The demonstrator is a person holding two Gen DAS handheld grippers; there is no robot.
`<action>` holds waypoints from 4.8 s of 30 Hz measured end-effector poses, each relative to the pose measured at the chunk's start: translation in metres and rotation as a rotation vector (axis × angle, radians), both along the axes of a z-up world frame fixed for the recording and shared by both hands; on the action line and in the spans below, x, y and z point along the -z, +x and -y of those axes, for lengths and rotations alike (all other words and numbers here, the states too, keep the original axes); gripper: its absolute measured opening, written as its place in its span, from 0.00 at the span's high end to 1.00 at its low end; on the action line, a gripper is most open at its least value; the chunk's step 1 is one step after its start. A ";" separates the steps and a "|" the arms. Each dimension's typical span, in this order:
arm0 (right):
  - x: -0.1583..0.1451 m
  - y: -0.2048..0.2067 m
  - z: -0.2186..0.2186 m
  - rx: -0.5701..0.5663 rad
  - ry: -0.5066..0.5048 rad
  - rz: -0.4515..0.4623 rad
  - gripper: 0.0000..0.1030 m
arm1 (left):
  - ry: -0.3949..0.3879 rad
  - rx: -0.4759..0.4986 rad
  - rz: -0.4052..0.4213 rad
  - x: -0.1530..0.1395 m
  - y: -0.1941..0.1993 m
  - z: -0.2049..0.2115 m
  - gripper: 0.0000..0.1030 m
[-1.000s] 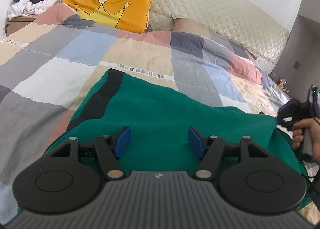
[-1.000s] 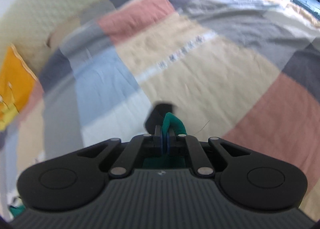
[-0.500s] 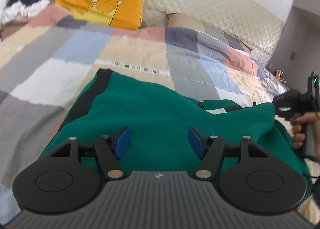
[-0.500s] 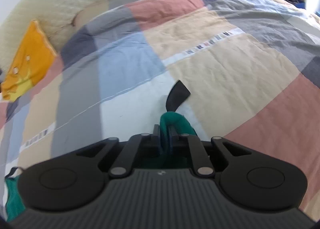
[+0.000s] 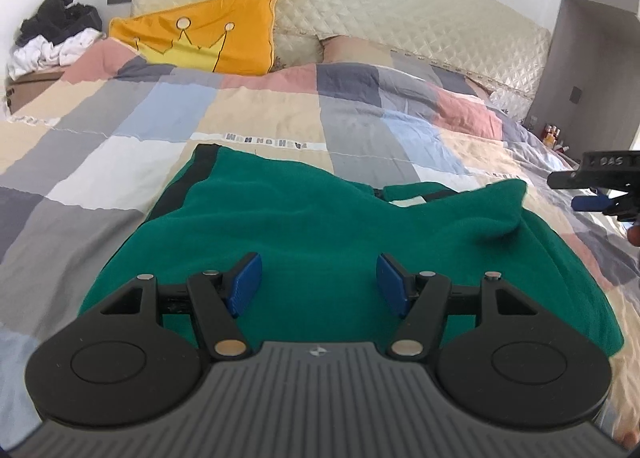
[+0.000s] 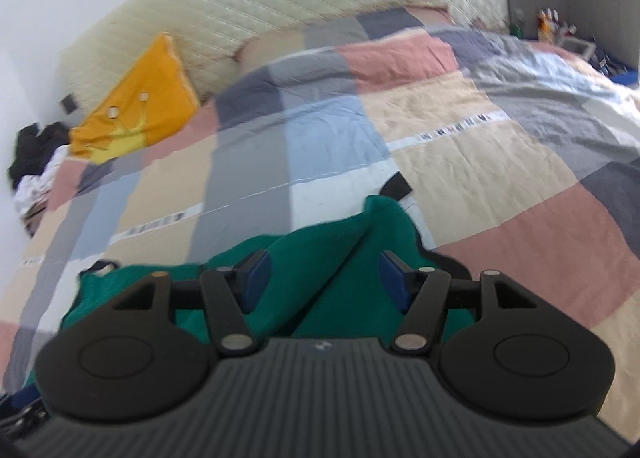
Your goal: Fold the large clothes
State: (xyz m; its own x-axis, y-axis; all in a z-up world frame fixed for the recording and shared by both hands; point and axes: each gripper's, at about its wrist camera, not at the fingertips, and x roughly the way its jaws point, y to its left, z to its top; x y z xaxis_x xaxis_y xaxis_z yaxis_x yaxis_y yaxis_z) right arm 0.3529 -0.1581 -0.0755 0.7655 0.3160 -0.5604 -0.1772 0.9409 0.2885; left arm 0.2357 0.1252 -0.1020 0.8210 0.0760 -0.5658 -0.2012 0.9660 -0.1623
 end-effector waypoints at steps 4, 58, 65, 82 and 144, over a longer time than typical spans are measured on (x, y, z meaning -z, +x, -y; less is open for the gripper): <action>-0.017 -0.054 0.000 -0.027 0.030 0.058 0.40 | 0.002 0.018 0.026 -0.010 -0.026 0.011 0.33; 0.067 -0.168 0.037 0.085 0.306 -0.122 0.15 | -0.011 -0.006 -0.092 0.009 -0.072 0.045 0.03; 0.074 -0.169 0.046 0.104 0.446 -0.066 0.15 | -0.105 -0.068 -0.087 0.012 -0.076 0.027 0.03; 0.104 -0.149 0.055 0.135 0.572 -0.265 0.15 | -0.258 -0.121 -0.110 0.029 -0.077 0.007 0.03; 0.155 -0.138 0.052 0.325 1.044 -0.367 0.04 | -1.116 -0.448 -0.043 0.108 -0.062 -0.090 0.36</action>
